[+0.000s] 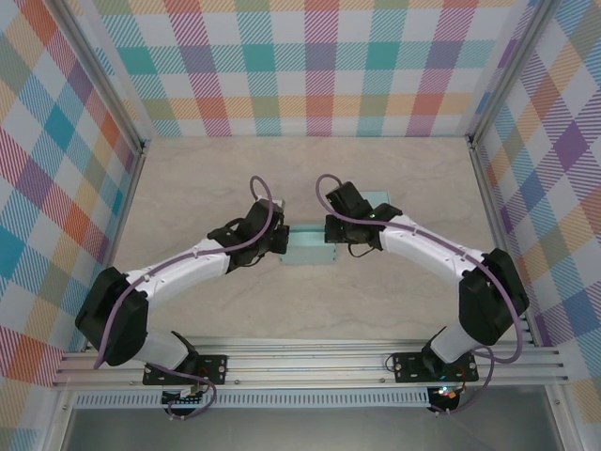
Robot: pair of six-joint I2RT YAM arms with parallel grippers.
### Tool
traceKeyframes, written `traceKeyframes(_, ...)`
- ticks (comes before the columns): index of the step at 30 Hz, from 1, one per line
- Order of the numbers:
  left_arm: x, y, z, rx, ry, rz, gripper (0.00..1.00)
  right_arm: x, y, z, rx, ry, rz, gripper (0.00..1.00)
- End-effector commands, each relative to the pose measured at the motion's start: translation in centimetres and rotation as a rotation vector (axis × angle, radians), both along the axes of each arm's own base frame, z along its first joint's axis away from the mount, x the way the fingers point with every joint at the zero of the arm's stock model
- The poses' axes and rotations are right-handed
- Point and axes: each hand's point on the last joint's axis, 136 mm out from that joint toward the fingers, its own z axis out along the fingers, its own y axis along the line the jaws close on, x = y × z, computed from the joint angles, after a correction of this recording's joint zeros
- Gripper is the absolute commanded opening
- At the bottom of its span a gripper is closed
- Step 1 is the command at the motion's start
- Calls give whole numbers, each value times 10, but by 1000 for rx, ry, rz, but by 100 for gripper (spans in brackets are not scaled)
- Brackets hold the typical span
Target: Fold the paper box
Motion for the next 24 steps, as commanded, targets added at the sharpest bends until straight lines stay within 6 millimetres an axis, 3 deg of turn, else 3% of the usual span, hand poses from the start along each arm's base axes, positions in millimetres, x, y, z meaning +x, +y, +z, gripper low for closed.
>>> traceKeyframes(1, -5, -32, 17, -149, -55, -52, 0, -12, 44, 2, 156, -27, 109, 1)
traceKeyframes(9, -12, -20, -4, -165, -67, -17, 0, -28, 50, -16, 102, -147, 178, 0)
traceKeyframes(15, -18, -1, -15, -162, -103, 40, 0, -37, 38, -30, 67, -208, 173, 0)
traceKeyframes(19, -20, 5, -10, -171, -140, 50, 0, -40, 32, -31, 85, -256, 167, 0)
traceKeyframes(24, -19, -5, 10, -234, -223, 10, 0, -36, 34, -19, 94, -333, 190, 0)
